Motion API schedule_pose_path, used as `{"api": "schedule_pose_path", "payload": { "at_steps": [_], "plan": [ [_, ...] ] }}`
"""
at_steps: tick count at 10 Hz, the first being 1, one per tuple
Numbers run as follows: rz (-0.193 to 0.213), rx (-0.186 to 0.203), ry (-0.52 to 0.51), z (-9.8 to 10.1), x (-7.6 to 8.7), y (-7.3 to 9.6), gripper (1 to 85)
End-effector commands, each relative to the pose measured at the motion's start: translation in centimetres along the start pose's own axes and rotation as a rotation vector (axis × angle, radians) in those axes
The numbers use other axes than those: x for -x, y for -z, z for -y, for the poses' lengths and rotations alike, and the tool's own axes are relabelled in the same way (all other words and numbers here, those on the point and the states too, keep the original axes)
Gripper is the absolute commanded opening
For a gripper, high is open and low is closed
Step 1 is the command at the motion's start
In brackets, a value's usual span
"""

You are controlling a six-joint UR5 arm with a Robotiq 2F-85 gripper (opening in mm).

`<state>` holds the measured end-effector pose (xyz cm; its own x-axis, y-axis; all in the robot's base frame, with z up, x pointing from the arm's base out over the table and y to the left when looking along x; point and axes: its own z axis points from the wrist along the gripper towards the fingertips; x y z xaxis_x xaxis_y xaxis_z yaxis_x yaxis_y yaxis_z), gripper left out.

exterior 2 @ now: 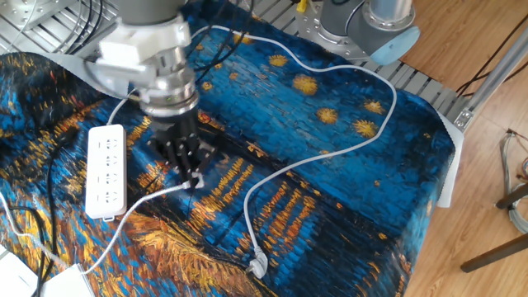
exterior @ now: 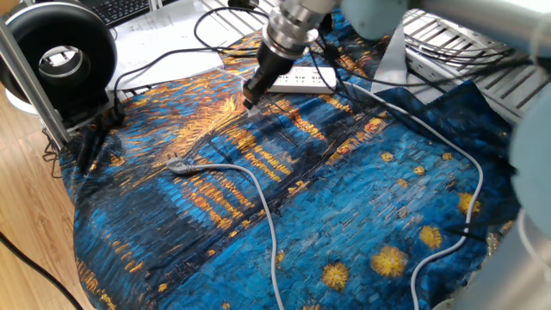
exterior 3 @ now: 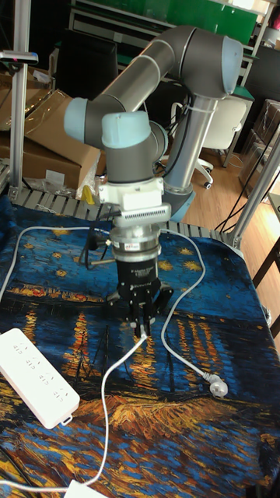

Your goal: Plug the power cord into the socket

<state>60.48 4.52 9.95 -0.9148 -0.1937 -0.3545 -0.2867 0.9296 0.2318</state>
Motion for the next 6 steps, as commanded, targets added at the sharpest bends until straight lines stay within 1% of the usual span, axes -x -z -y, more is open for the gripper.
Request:
{"api": "schedule_pose_path", "payload": {
  "at_steps": [1, 2, 3, 4, 5, 6],
  "plan": [
    [0.064, 0.012, -0.032, -0.9, -0.9, 0.4, 1.3],
    [0.084, 0.012, -0.033, -0.8, -1.1, -0.2, 1.3],
    [0.111, 0.008, -0.03, -0.8, -1.1, -1.2, 1.3],
    [0.154, 0.042, -0.046, -1.6, 0.0, -1.1, 1.3],
    [0.227, 0.102, -0.059, -3.1, 1.9, -0.6, 1.3],
    [0.27, 0.113, -0.04, -3.4, 3.0, -0.3, 1.3]
  ]
}}
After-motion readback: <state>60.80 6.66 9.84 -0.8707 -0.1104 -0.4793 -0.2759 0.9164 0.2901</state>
